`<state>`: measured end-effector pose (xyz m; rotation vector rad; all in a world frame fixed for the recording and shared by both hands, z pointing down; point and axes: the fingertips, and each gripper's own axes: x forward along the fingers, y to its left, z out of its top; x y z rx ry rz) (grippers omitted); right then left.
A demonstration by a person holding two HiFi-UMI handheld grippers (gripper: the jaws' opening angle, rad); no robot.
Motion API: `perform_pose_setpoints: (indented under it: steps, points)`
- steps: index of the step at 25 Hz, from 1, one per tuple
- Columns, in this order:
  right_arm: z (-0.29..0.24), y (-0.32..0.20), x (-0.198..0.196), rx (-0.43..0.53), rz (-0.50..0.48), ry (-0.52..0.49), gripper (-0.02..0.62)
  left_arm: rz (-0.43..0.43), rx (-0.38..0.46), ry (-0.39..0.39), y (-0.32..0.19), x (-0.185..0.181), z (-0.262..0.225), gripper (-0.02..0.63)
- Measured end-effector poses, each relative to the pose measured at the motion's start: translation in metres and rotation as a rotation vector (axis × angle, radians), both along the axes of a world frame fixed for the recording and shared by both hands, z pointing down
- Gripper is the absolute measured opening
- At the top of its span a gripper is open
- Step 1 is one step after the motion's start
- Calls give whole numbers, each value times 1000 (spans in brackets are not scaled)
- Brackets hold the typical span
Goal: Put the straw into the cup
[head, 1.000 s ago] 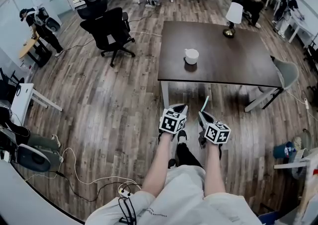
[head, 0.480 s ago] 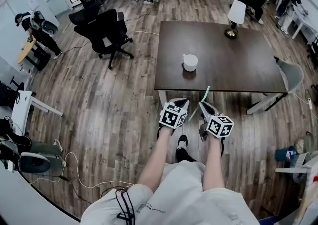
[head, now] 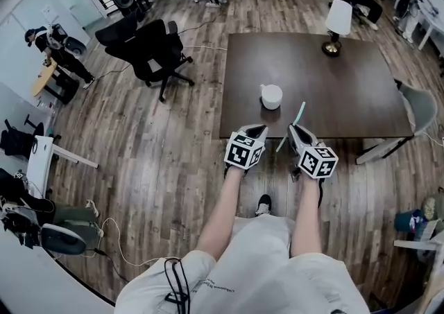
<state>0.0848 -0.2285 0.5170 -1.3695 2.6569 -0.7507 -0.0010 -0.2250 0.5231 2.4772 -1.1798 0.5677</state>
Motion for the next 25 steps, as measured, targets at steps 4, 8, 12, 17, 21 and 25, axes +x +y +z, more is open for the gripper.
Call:
perform_pose_setpoints:
  steps: [4, 8, 12, 17, 21, 25]
  points:
    - [2, -30, -2, -11, -16, -13, 46, -52, 4, 2, -28, -14, -5, 1]
    - [6, -61, -6, -22, -23, -33, 48, -97, 4, 0, -54, -21, -2, 1]
    - [11, -85, 4, -41, 43, -38, 48, -102, -17, -7, -69, -20, 7, 1]
    - [13, -113, 25, -36, 69, -45, 46, -107, -25, -34, -83, -18, 16, 1]
    - [23, -122, 34, -57, 89, -67, 46, -123, -71, -45, -86, -26, 30, 1]
    - [29, -119, 31, -70, 84, -62, 46, -136, -82, -28, -86, -29, 33, 1]
